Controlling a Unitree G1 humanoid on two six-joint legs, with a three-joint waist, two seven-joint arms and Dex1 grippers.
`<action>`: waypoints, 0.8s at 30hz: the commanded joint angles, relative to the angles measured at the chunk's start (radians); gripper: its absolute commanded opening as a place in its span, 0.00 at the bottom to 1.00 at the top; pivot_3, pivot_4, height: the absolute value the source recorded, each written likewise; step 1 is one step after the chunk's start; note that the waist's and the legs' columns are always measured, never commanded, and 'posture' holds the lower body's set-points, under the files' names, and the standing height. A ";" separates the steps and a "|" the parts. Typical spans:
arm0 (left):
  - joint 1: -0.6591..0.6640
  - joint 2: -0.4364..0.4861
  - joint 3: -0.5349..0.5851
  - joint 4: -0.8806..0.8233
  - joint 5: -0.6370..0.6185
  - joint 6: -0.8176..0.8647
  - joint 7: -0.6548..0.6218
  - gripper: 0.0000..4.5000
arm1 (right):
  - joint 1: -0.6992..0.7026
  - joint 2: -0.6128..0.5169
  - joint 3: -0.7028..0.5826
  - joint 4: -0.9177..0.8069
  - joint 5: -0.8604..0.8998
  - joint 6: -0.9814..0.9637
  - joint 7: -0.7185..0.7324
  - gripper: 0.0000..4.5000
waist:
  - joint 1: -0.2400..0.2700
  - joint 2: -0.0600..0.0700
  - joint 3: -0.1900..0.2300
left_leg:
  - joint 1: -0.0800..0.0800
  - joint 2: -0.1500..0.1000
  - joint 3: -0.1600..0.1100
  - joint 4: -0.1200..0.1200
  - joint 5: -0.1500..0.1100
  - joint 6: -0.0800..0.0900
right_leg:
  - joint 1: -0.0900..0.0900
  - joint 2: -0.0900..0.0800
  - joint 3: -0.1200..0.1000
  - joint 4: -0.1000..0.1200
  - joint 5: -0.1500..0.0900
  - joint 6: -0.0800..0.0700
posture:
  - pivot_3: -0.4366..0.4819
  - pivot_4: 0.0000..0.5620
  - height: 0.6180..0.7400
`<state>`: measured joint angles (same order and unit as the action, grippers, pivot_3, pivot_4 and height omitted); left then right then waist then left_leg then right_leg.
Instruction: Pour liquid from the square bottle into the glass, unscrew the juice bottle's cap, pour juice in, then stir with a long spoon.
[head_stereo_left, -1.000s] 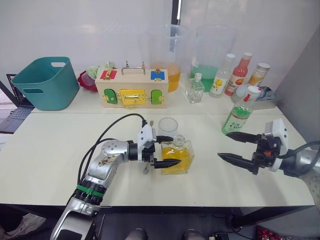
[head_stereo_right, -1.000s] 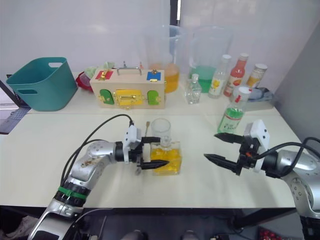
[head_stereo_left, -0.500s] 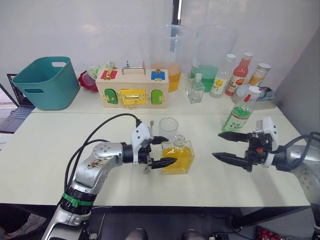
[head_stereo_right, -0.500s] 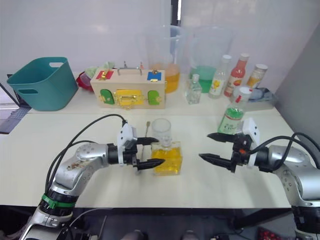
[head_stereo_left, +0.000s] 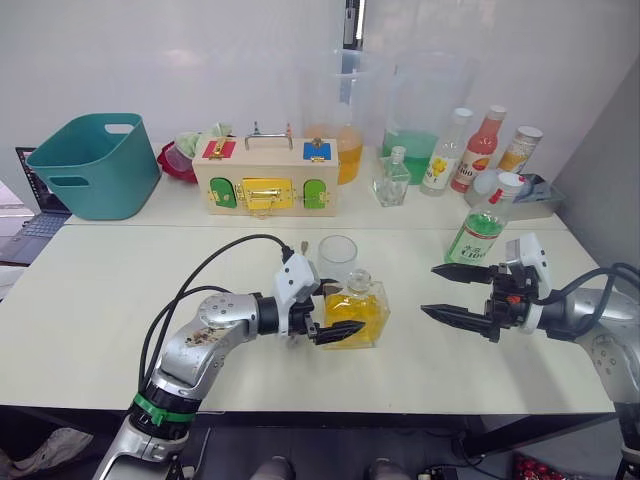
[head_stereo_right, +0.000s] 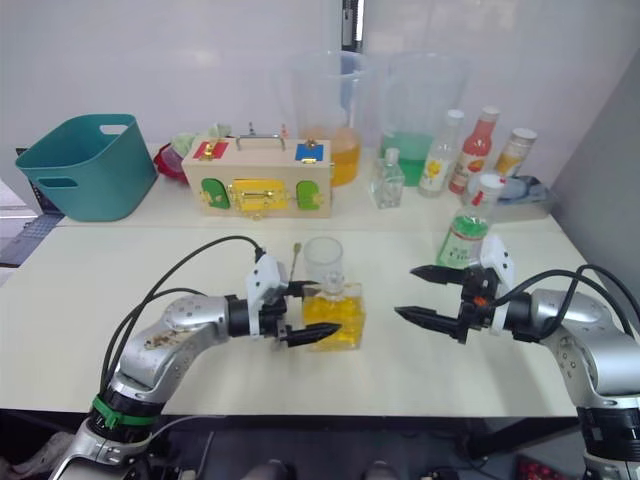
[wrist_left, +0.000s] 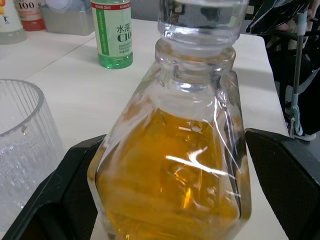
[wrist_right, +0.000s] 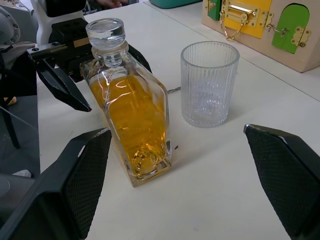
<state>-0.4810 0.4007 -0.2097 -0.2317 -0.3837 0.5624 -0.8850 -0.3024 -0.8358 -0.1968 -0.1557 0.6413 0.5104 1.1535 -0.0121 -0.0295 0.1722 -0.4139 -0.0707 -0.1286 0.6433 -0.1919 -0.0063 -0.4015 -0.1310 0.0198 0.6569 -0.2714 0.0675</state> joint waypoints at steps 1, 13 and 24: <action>-0.028 -0.016 -0.011 -0.003 0.002 -0.036 -0.007 1.00 | -0.004 -0.002 -0.016 -0.031 0.010 -0.008 -0.004 1.00 | 0.000 0.000 0.000 | 0.000 0.000 0.000 0.000 0.000 0.000 | 0.000 0.000 0.000 0.000 0.000 0.000 | 0.48 0.27 1.00; -0.042 -0.013 -0.029 0.048 0.040 -0.104 -0.038 0.62 | -0.011 -0.007 -0.027 -0.053 0.032 0.004 -0.004 1.00 | -0.001 0.000 0.000 | 0.000 0.000 0.000 0.000 0.000 0.000 | 0.000 0.000 0.000 0.000 0.000 0.000 | 0.48 0.27 1.00; -0.080 0.009 -0.036 0.107 0.043 -0.161 -0.123 0.62 | -0.158 -0.009 0.012 -0.184 0.129 0.147 -0.069 1.00 | -0.003 0.000 0.000 | 0.000 0.000 0.000 0.000 0.000 0.000 | 0.000 0.000 0.000 0.000 0.000 0.000 | 0.48 0.27 1.00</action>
<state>-0.5404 0.4015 -0.2451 -0.1276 -0.3429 0.4232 -0.9833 -0.4244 -0.8380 -0.1947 -0.2826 0.7495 0.6385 1.1055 -0.0153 -0.0295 0.1721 -0.4139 -0.0704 -0.1287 0.6434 -0.1919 -0.0062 -0.4019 -0.1309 0.0198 0.6573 -0.2713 0.0675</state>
